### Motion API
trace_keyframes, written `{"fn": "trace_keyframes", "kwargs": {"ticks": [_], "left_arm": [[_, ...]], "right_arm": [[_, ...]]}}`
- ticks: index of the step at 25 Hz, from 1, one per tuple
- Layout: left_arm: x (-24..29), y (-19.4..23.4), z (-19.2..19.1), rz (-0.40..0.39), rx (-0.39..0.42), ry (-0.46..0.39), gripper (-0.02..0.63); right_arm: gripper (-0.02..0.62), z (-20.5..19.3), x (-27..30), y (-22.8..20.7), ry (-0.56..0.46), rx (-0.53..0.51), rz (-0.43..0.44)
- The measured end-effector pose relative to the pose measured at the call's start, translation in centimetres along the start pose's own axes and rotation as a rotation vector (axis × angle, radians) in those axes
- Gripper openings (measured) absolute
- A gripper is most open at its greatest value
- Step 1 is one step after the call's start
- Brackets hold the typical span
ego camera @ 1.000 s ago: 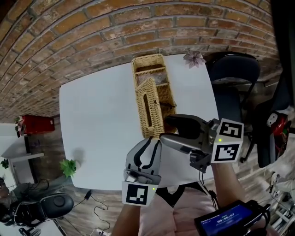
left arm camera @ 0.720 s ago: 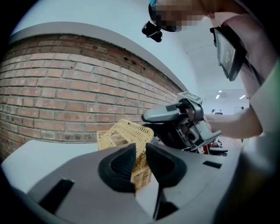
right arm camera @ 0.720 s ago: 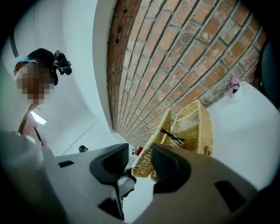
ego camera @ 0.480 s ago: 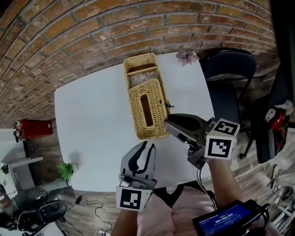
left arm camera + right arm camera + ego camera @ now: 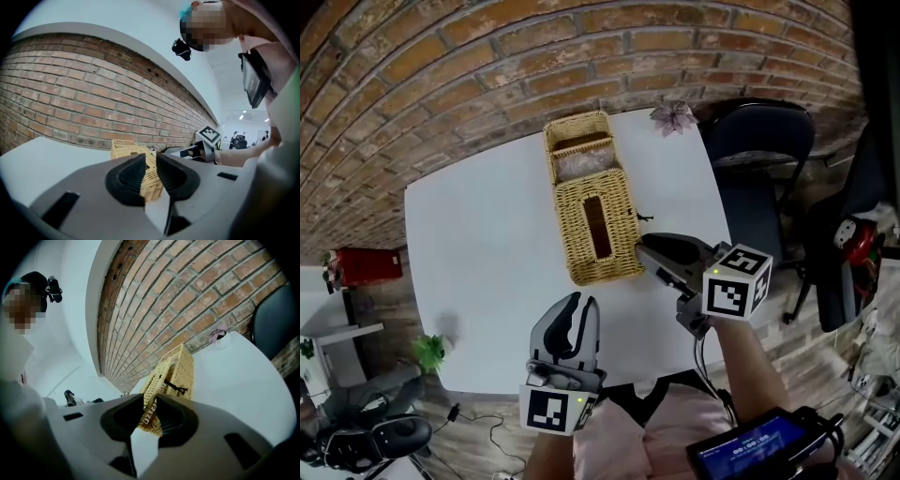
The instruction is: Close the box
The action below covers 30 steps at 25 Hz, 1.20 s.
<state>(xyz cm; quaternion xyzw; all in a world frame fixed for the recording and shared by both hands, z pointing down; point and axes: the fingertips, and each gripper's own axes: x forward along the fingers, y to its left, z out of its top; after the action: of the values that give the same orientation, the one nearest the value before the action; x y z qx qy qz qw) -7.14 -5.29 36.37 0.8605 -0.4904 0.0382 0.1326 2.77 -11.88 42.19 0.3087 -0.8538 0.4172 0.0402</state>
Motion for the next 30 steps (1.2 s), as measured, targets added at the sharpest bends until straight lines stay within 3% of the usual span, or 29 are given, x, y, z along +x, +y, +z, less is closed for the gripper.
{"fn": "trace_keyframes", "kwargs": {"ticks": [11,14,20,24,27,30], "left_arm": [[-0.5,0.7,1.7,0.054,-0.029,-0.037,0.075],[-0.3,0.5,4.1,0.093,-0.021,-0.083,0.074],[0.2,-0.2,11.3,0.222,0.048,-0.178,0.026],[-0.2,-1.7,15.4,0.302,0.161,-0.22,0.018],[-0.3,-3.3,17.6,0.326,0.218,-0.25,0.017],[-0.4,-4.6,18.7,0.328,0.208,-0.282,0.017]], "right_arm": [[0.123,-0.3,-1.0,-1.2,-0.004,-0.064,-0.081],[0.11,2.2,-2.6,1.3,-0.063,-0.166,-0.096],[0.044,9.0,-6.5,8.4,-0.223,-0.483,-0.203],[0.002,12.0,-9.6,11.4,-0.322,-0.676,-0.312],[0.0,13.0,-11.8,12.8,-0.379,-0.723,-0.313],[0.0,13.3,-13.4,13.7,-0.411,-0.744,-0.301]]}}
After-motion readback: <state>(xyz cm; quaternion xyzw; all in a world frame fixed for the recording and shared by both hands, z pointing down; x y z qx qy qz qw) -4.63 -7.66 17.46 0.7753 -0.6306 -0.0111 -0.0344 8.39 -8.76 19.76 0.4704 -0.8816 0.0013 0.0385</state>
